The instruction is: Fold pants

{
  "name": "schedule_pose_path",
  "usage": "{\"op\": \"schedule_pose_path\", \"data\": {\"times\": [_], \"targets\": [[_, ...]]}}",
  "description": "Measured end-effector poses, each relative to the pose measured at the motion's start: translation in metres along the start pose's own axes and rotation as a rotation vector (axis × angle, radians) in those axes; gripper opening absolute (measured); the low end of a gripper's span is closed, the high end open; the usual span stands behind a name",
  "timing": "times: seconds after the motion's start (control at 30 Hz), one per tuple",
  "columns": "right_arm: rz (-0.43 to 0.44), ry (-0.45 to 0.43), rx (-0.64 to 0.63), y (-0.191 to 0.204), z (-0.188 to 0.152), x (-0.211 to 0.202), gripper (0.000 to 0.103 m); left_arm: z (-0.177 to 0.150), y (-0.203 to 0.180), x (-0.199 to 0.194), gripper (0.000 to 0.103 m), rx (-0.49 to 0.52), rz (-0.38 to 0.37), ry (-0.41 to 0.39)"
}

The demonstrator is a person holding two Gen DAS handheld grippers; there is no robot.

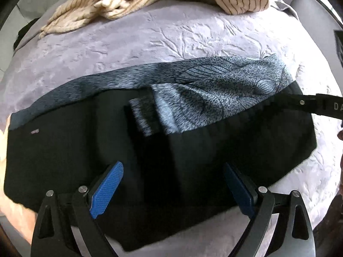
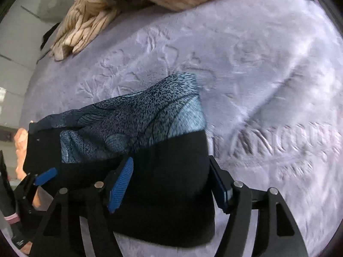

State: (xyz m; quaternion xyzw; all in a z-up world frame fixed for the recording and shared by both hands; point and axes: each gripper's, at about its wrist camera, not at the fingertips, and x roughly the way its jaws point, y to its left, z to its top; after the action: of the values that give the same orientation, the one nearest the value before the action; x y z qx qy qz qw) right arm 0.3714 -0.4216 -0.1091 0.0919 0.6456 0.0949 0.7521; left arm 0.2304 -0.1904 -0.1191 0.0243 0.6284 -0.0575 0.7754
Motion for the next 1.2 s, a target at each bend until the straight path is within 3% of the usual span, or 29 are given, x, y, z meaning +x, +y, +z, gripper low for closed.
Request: {"op": "schedule_pose_path", "data": {"times": [0.1, 0.33, 0.63, 0.93, 1.2], "targets": [[-0.01, -0.018, 0.026, 0.0, -0.014, -0.021, 0.08, -0.009, 0.01, -0.013, 0.095, -0.02, -0.008, -0.001], [0.0, 0.032, 0.026, 0.022, -0.057, -0.043, 0.08, -0.034, 0.028, -0.036, 0.095, -0.053, -0.013, -0.001], [0.055, 0.148, 0.008, 0.083, -0.087, -0.022, 0.081, -0.057, 0.069, -0.048, 0.095, -0.127, -0.018, 0.003], [0.042, 0.236, -0.115, 0.145, -0.097, 0.0, 0.081, -0.087, 0.115, -0.041, 0.095, -0.24, -0.045, 0.028], [-0.001, 0.268, -0.216, 0.188, -0.102, 0.03, 0.081, -0.109, 0.183, -0.032, 0.095, -0.395, -0.081, 0.006]]}}
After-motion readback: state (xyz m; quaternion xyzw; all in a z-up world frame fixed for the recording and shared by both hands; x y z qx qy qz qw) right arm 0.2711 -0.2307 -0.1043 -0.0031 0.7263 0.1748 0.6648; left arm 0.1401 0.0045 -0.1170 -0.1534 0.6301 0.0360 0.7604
